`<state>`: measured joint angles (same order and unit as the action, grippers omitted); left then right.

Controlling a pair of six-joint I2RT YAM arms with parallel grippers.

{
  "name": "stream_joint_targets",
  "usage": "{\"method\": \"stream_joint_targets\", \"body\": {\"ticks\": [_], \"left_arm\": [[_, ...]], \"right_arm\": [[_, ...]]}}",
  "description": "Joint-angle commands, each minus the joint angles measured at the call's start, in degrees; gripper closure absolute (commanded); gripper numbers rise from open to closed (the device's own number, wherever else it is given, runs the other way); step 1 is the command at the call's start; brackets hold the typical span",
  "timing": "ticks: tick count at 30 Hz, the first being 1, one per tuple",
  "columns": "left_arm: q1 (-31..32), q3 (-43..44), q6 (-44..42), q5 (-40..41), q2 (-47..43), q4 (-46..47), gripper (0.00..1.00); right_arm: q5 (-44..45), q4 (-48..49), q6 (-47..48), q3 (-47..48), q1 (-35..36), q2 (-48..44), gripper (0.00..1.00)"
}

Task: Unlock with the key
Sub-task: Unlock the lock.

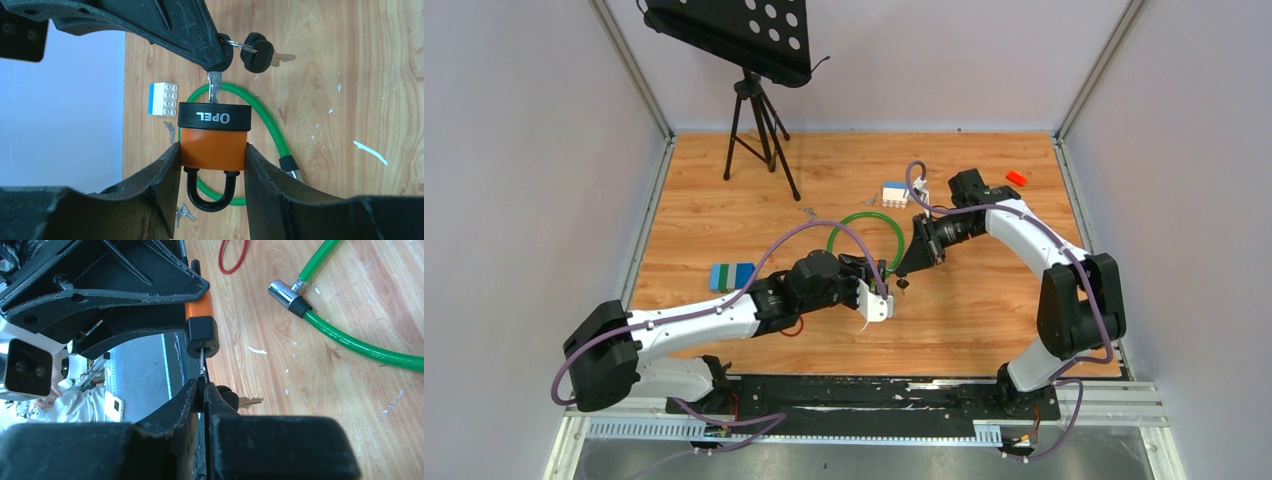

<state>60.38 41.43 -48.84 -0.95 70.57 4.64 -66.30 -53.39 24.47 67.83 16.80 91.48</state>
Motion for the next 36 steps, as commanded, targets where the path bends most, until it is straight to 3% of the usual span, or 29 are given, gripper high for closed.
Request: {"method": "stream_joint_targets", "body": {"ticks": [1,6,10,18,26,36], "left_arm": [[0.8,-1.0,-2.5,-0.5,-0.9,8.7,1.00],[0.8,-3.4,-4.1,-2.0,-1.7,10.5,1.00],[0.8,-3.6,-4.1,-2.5,-1.7,10.6,1.00],[0.8,-2.9,-2.0,-1.5,-1.3,11.3,1.00],[0.8,-7.0,-2.3,0.4,-1.1,19.0,1.00],[0.9,-6.6,-1.8,-1.2,-0.2,17.9,1.00]], "right_arm": [[-6.6,-3.3,4.9,3.2,-0.1,2.0,1.00],[-9.6,-12.7,15.9,5.7,-0.2,4.8,1.00],[-9.4,-13.4,16.7,6.0,-0.1,5.4,1.00],[-7.8,-1.7,4.8,3.3,0.1,1.3,1.00],[-8.4,9.5,0.0,-2.5,1.7,-2.4,1.00],[-3.4,19.8,-6.7,-5.3,4.5,-6.1,1.00]]}}
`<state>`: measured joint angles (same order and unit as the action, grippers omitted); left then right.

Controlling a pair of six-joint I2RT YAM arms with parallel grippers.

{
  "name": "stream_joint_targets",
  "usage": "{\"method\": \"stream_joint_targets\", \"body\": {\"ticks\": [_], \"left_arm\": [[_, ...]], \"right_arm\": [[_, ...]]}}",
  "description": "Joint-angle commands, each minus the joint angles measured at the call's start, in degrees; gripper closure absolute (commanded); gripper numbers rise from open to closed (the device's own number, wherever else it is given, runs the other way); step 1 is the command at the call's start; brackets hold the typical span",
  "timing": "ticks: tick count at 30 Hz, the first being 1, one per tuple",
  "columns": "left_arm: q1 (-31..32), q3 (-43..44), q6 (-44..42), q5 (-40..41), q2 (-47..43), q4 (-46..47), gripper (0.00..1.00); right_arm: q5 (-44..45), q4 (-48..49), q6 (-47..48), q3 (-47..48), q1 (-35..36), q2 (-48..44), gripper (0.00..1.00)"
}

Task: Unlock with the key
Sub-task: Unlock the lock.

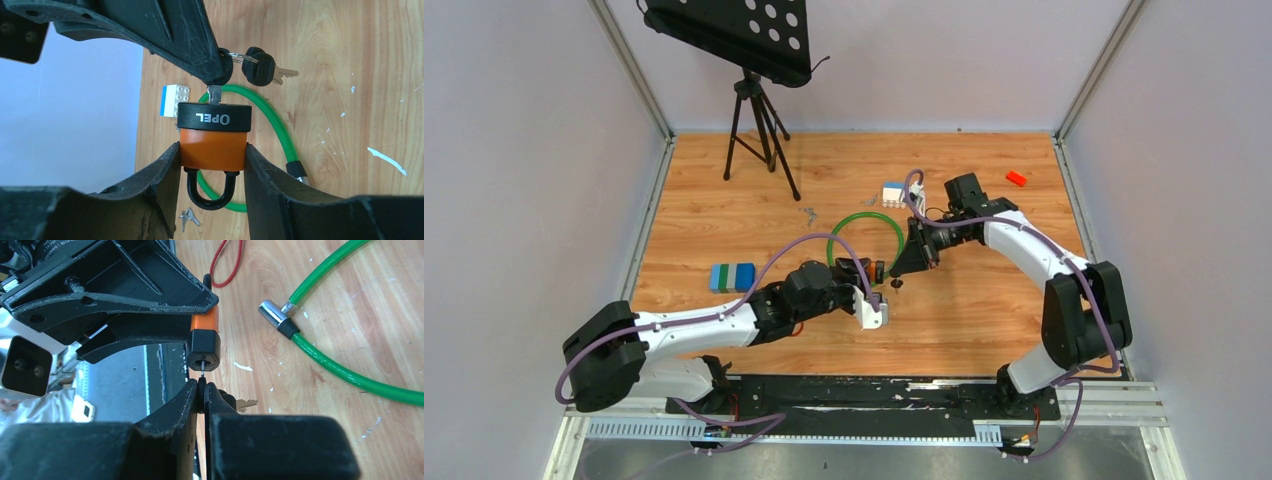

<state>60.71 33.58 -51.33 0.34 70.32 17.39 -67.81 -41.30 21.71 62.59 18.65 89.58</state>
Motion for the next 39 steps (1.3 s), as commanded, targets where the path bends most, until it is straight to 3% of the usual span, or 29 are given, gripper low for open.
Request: {"method": "stream_joint_targets", "body": {"ticks": [1,19,24,32,39], "left_arm": [[0.5,1.3,0.6,-2.7,0.3,5.0,1.00],[0.5,2.3,1.1,-5.7,-0.6,2.1,1.00],[0.5,2.4,1.2,-6.1,-1.1,1.3,1.00],[0.5,2.2,-1.1,1.3,-0.6,5.3,1.00],[0.6,1.1,-4.9,6.1,-1.5,9.1,1.00]], "right_arm": [[-0.5,8.7,-4.9,-0.2,3.3,-4.7,1.00],[4.0,24.1,-16.5,-4.0,6.0,-6.3,1.00],[3.5,24.1,-16.1,-4.1,6.0,-5.9,1.00],[3.0,19.5,-14.4,-2.4,5.7,-6.0,1.00],[-1.4,23.7,-19.8,-2.1,5.3,-3.8,1.00]]}}
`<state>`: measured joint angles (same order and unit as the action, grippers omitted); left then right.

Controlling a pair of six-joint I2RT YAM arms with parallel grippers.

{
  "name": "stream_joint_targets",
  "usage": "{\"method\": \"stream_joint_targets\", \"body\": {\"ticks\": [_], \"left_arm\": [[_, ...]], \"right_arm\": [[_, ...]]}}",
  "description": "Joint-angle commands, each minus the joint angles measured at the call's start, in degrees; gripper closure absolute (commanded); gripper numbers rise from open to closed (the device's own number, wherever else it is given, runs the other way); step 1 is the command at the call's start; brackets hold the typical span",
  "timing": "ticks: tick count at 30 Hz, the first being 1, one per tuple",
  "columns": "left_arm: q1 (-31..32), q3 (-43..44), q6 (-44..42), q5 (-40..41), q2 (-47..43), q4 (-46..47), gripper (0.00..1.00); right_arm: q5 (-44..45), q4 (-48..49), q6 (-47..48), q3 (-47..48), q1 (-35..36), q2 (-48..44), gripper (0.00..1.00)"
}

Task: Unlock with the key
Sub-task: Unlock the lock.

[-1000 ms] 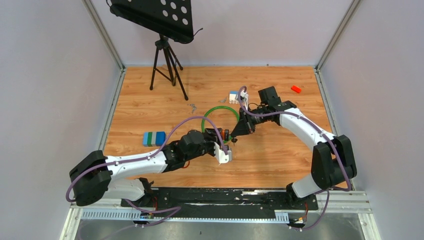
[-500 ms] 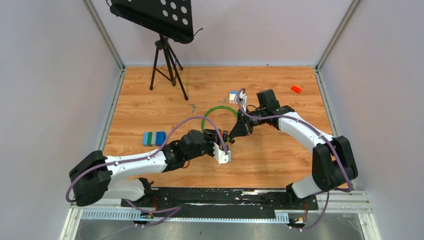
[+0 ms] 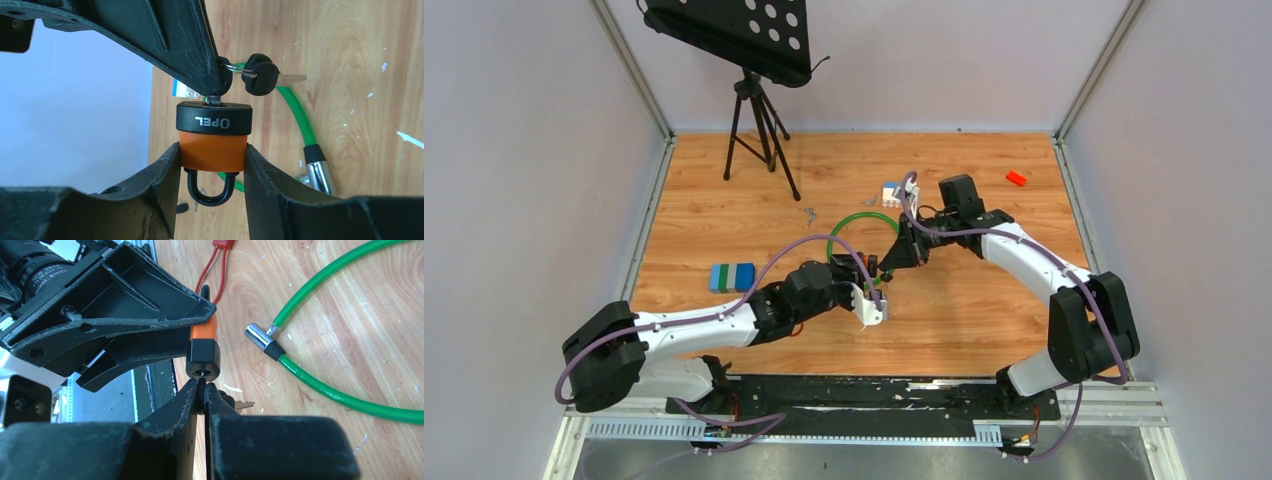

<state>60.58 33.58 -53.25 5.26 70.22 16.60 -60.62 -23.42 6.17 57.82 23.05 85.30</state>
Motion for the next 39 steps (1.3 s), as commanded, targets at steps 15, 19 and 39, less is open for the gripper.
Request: {"method": "stream_joint_targets", "body": {"ticks": [15,19,39], "left_arm": [[6.2,-8.8,-16.8,8.6,0.3,29.0,1.00],[7.8,-10.9,-21.0,10.1,1.8,35.4,1.00],[11.1,-9.5,-19.1,13.3,0.7,30.9,1.00]], "right_arm": [[-16.1,19.1,-17.8,0.3,0.9,6.1,1.00],[-17.9,22.4,-21.2,-0.6,0.9,6.7,1.00],[-11.9,-2.2,5.0,5.2,1.0,-0.7,0.68]]}}
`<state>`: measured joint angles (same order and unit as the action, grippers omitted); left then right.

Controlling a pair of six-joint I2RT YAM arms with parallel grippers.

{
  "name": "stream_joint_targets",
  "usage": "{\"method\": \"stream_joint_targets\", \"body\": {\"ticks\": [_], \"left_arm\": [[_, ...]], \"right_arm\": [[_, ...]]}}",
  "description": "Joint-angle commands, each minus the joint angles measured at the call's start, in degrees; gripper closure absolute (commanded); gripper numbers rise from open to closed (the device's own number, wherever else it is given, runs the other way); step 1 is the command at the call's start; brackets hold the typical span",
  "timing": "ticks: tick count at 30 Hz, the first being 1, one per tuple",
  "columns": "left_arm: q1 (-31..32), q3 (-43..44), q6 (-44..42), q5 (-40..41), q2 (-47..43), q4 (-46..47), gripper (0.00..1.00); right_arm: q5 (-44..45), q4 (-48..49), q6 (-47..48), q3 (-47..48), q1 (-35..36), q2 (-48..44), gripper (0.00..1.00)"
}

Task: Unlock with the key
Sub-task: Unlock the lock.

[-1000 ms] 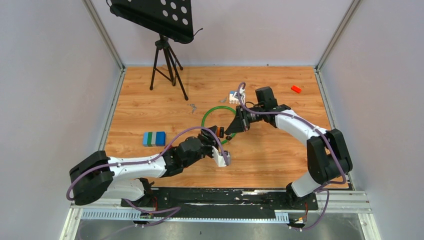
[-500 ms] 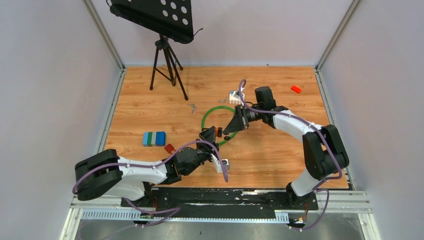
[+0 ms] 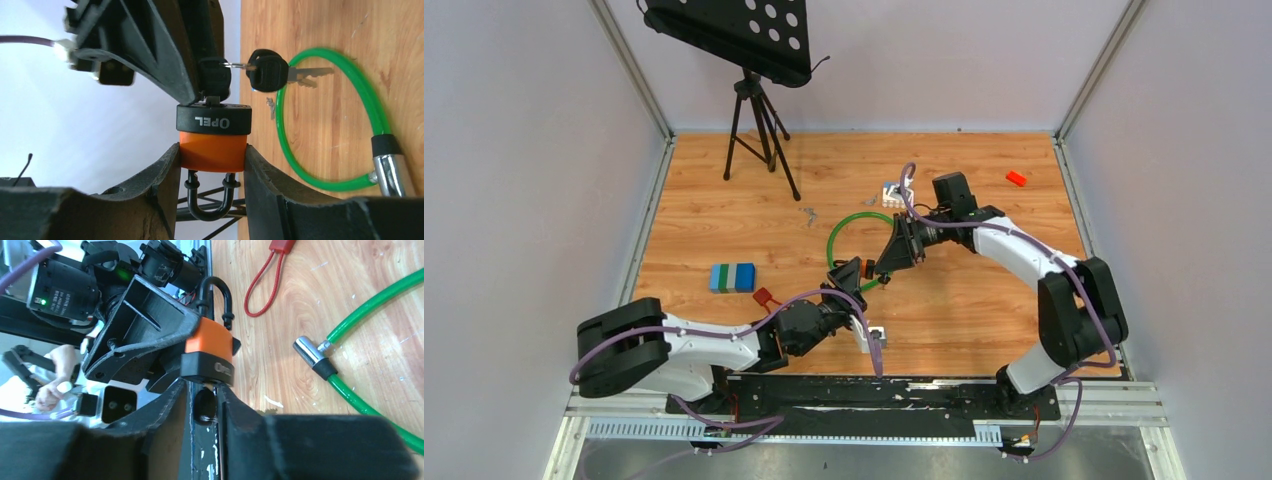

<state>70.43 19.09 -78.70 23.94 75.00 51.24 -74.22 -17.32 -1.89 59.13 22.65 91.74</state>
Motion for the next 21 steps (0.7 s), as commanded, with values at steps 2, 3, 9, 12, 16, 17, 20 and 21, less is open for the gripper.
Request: {"method": "stream_joint_targets", "body": {"ticks": [2,3,9,12,16,17,20,21], "left_arm": [[1.3,5.6,8.7,-6.0,-5.0,-6.1,1.00],[1.2,5.9,9.7,-6.5,-5.1,-7.3,1.00],[1.2,8.8,17.2,-9.1,-5.0,-15.2,1.00],[1.2,9.4,19.3,-9.7,-4.9,-16.1,1.00],[1.2,9.6,20.3,-9.6,-5.2,-16.3,1.00],[1.2,9.6,20.4,-9.6,-5.4,-16.4,1.00],[1.2,9.5,20.5,-9.5,-5.6,-16.4,1.00],[1.2,9.5,20.4,-9.4,-5.7,-16.4,1.00]], "right_arm": [[4.5,-9.9,15.7,3.8,1.4,-10.1,0.55],[5.7,-10.4,16.7,3.6,1.4,-11.4,0.48],[11.8,-10.1,19.6,0.6,1.9,-17.7,0.23],[13.6,-8.9,19.6,-1.2,2.2,-18.8,0.17],[15.3,-8.4,19.9,-2.3,2.5,-18.4,0.15],[15.6,-8.2,20.0,-2.5,2.6,-17.9,0.15],[16.1,-7.9,20.0,-2.8,2.8,-16.3,0.15],[16.1,-7.9,20.0,-2.7,3.1,-15.7,0.15]]}}
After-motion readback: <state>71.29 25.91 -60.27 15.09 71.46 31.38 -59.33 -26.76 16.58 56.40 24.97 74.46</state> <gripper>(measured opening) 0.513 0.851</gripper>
